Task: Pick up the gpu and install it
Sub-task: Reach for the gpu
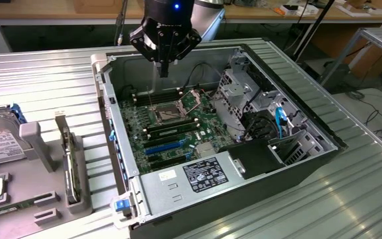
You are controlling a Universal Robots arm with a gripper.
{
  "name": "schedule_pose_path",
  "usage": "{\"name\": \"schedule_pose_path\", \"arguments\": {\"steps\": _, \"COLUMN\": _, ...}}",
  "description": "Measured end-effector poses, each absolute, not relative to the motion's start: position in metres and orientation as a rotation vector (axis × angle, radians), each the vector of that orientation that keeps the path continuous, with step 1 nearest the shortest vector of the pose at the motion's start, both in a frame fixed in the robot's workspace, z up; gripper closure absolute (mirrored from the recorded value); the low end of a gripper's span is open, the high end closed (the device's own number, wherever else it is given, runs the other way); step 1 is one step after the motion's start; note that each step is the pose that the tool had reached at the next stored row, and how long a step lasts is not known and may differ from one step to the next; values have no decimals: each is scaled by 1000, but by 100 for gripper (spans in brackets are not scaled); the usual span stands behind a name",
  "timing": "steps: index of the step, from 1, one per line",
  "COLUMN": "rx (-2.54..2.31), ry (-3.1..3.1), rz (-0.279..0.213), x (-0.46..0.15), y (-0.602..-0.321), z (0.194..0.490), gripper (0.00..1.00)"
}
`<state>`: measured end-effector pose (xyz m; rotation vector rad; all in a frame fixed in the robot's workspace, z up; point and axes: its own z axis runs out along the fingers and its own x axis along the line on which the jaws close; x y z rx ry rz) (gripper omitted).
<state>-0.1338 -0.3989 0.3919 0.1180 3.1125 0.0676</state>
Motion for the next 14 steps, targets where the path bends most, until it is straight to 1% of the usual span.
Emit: {"name": "schedule_pose_path", "arguments": {"steps": 14, "rx": 118, "ry": 3113, "rz": 68, "x": -143, "y": -399, "z": 391, "gripper": 89}}
